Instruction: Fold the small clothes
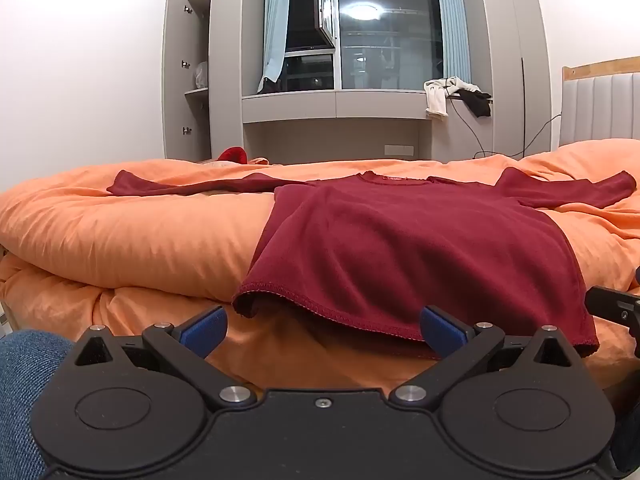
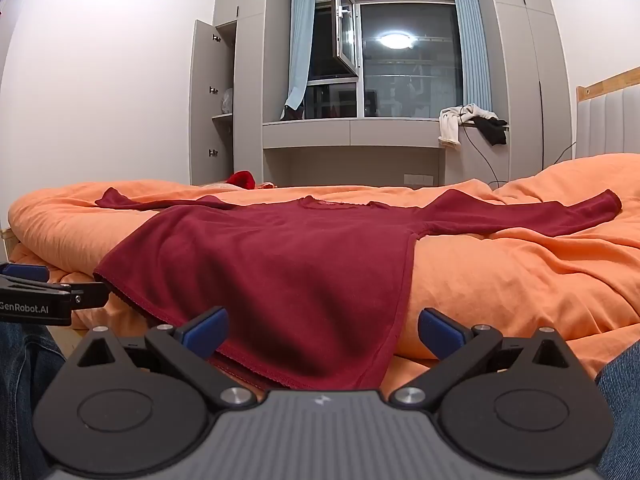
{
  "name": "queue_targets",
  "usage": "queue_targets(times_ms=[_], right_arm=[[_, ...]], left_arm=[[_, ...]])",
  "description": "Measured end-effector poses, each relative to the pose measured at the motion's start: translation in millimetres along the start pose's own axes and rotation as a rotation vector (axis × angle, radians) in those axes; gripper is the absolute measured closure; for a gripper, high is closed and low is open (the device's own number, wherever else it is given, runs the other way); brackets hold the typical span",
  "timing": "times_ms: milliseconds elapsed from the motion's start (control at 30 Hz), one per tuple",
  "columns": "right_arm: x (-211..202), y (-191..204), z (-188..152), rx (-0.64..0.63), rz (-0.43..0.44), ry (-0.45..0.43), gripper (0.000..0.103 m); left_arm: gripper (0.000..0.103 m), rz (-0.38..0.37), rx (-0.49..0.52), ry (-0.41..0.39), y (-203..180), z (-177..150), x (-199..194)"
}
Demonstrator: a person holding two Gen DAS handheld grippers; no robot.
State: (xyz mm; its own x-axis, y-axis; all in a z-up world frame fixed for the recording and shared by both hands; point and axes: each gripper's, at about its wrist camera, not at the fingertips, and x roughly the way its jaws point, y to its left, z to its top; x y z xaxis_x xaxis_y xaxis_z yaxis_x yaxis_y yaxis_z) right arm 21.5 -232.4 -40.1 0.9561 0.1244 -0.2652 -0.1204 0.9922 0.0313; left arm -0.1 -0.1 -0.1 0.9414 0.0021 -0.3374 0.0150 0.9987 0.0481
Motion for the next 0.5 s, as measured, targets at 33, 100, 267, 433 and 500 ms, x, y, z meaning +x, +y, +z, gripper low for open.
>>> queue_targets(times_ms=[33, 100, 267, 433, 500], right_arm=[[0.2, -0.1, 0.0, 0.000, 0.001, 0.002, 0.000], [0.2, 0.0, 0.1, -0.001, 0.001, 0.002, 0.000], [0.3, -0.4, 0.0, 0.001, 0.001, 0.003, 0.000], [0.3, 0.1, 0.0, 0.001, 0.001, 0.004, 0.000], [0.3, 0.3, -0.1, 0.001, 0.001, 0.004, 0.000]], left_arm=[[0.001, 0.001, 0.001, 0.000, 0.0, 0.0, 0.0], [0.001, 0.001, -0.001, 0.001, 0.2, 0.0, -0.2], [0.001, -0.001, -0.002, 0.001, -0.2, -0.2, -1.9], [0.001, 0.000, -0.001, 0.007, 0.5, -1.6, 2.9], [0.001, -0.001, 0.000, 0.008, 0.5, -1.5, 2.8]])
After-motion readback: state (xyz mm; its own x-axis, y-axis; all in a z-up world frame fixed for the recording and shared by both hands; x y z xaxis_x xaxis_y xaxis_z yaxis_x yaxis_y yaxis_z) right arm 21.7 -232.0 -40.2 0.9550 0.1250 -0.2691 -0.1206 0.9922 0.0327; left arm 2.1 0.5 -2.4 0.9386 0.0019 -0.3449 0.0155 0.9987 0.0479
